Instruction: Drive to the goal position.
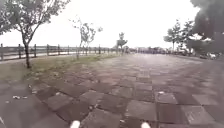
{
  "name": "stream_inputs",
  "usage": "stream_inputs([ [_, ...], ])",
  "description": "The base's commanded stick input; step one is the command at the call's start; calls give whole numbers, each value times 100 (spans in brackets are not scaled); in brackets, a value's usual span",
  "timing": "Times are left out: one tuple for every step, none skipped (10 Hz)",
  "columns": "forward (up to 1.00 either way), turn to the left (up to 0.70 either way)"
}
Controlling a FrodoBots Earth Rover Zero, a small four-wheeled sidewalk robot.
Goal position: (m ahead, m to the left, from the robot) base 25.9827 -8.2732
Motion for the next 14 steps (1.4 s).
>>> stream_inputs([
  [70, -4],
  [70, -12],
  [70, -32],
  [70, -15],
  [70, 0],
  [70, 0],
  [70, 0],
  [70, 0],
  [70, 0],
  [70, 0],
  [70, 0],
  [70, 0],
  [70, 0],
  [70, 0],
])
